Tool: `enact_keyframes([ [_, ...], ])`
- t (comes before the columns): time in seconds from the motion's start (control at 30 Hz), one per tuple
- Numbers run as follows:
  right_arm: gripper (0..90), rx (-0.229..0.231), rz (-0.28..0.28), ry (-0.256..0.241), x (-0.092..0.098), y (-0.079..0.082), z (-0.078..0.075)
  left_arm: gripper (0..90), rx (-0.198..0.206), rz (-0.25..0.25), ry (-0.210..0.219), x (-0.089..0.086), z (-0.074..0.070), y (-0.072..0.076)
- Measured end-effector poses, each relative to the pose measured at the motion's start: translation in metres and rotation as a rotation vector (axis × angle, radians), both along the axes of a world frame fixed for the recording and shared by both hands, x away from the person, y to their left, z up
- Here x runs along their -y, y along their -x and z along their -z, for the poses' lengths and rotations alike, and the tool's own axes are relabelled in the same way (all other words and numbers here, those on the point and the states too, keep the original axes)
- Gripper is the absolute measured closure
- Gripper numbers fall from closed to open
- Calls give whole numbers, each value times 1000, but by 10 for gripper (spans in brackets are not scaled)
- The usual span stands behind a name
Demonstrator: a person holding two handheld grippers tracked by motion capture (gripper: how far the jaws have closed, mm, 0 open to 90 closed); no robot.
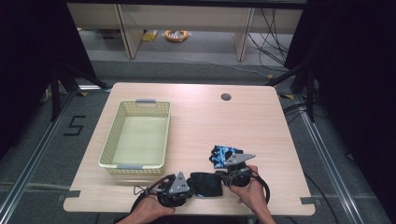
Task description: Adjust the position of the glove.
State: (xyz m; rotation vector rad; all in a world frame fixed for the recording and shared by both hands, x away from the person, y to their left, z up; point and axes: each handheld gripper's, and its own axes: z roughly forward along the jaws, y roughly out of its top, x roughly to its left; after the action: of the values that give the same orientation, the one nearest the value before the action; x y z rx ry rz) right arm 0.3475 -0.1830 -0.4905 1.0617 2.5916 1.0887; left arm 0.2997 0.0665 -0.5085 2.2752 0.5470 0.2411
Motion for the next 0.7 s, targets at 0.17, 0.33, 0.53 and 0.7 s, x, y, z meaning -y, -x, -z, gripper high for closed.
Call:
enact_keyframes([
  [0.17, 836, 7, 2, 24, -1, -3, 6, 782, -11, 11, -23, 1, 4, 0],
  [0.33, 730, -1, 22, 20, -1, -2, 8, 665, -9, 12, -9, 3, 5, 4],
  [0.53, 540, 40, 47, -41, 1, -1, -6, 475, -14, 31, -13, 2, -2, 13],
  [0.7, 468, 150, 122, 28, 23, -13, -16, 366, -26, -15, 43, -10, -16, 15],
])
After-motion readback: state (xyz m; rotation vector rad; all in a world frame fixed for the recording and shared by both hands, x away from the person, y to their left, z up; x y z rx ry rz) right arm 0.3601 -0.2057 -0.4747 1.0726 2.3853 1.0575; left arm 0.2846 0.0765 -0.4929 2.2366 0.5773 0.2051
